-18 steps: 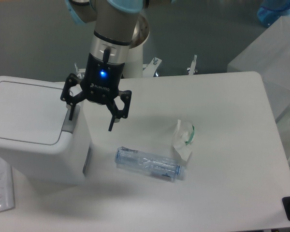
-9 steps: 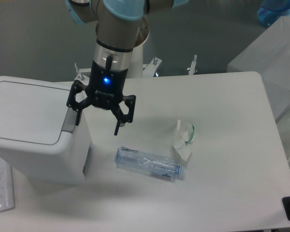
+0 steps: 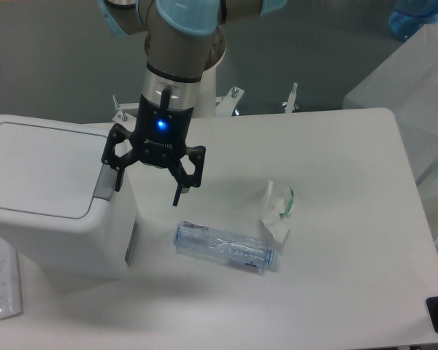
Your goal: Open the trash can
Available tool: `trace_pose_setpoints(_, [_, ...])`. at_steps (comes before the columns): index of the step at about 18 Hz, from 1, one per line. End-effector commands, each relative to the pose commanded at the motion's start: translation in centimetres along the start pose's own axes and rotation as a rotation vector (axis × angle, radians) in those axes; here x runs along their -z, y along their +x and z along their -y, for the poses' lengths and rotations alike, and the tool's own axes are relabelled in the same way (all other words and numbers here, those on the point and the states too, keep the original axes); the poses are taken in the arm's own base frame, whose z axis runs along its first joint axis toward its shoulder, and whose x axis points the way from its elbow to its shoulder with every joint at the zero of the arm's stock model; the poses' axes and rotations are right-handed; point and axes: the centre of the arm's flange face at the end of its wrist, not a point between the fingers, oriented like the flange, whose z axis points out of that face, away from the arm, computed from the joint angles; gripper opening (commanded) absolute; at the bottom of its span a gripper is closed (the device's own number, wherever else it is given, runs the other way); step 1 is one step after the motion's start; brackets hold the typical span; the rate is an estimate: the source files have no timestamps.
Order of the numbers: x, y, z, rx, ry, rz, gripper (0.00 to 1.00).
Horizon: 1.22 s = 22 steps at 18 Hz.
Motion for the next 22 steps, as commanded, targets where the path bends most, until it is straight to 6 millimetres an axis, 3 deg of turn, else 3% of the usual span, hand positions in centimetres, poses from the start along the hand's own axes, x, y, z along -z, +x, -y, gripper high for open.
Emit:
trace_pose_setpoints(5, [0.1, 0.0, 0.1, -0.001, 0.001, 0.001, 1.00])
trace_pose_setpoints(11, [1.7, 0.5, 0.8, 0.023, 0.028, 0.006, 1.00])
trace_pose_setpoints(22, [0.2, 1.5, 0.0, 0.029, -0.003, -0.011, 1.00])
